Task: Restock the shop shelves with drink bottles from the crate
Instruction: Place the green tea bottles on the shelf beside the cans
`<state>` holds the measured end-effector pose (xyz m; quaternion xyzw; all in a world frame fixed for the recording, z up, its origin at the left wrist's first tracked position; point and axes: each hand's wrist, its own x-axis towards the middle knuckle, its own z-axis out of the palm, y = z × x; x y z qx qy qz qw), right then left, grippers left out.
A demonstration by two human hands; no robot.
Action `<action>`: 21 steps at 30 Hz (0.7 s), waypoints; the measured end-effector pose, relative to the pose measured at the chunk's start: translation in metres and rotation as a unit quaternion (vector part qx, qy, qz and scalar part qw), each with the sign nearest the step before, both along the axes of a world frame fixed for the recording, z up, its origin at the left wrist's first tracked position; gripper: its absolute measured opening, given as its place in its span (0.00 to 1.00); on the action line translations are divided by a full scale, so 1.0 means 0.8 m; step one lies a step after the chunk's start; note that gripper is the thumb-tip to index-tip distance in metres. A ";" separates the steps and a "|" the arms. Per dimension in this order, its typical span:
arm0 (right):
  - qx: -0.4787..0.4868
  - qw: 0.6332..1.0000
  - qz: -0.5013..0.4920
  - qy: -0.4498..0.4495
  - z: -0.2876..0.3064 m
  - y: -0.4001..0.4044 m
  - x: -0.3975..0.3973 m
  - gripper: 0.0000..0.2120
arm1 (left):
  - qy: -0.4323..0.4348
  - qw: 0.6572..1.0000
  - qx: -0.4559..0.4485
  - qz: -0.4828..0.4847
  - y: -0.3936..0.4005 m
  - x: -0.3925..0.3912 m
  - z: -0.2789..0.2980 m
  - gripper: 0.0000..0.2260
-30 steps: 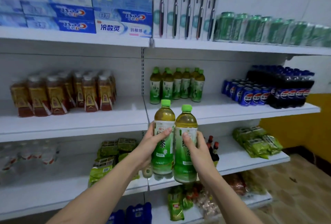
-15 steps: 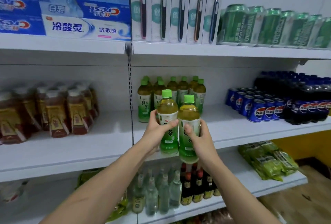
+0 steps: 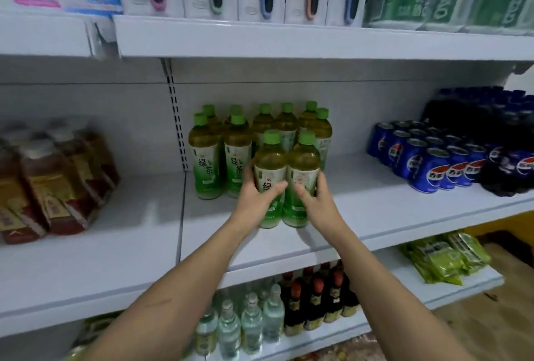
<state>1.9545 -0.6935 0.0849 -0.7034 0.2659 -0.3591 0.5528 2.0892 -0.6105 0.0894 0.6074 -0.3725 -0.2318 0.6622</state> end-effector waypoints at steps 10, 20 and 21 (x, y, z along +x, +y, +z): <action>-0.075 0.984 -0.087 0.135 -0.026 -0.046 0.015 0.22 | -0.193 0.962 0.181 0.064 -0.018 0.031 -0.038 0.45; -0.080 0.987 -0.120 0.071 -0.032 -0.075 0.060 0.14 | -0.198 0.933 0.122 0.276 -0.066 0.001 -0.042 0.27; -0.078 0.987 -0.121 0.064 -0.033 -0.078 0.064 0.14 | -0.203 0.929 0.121 0.285 -0.070 -0.003 -0.040 0.26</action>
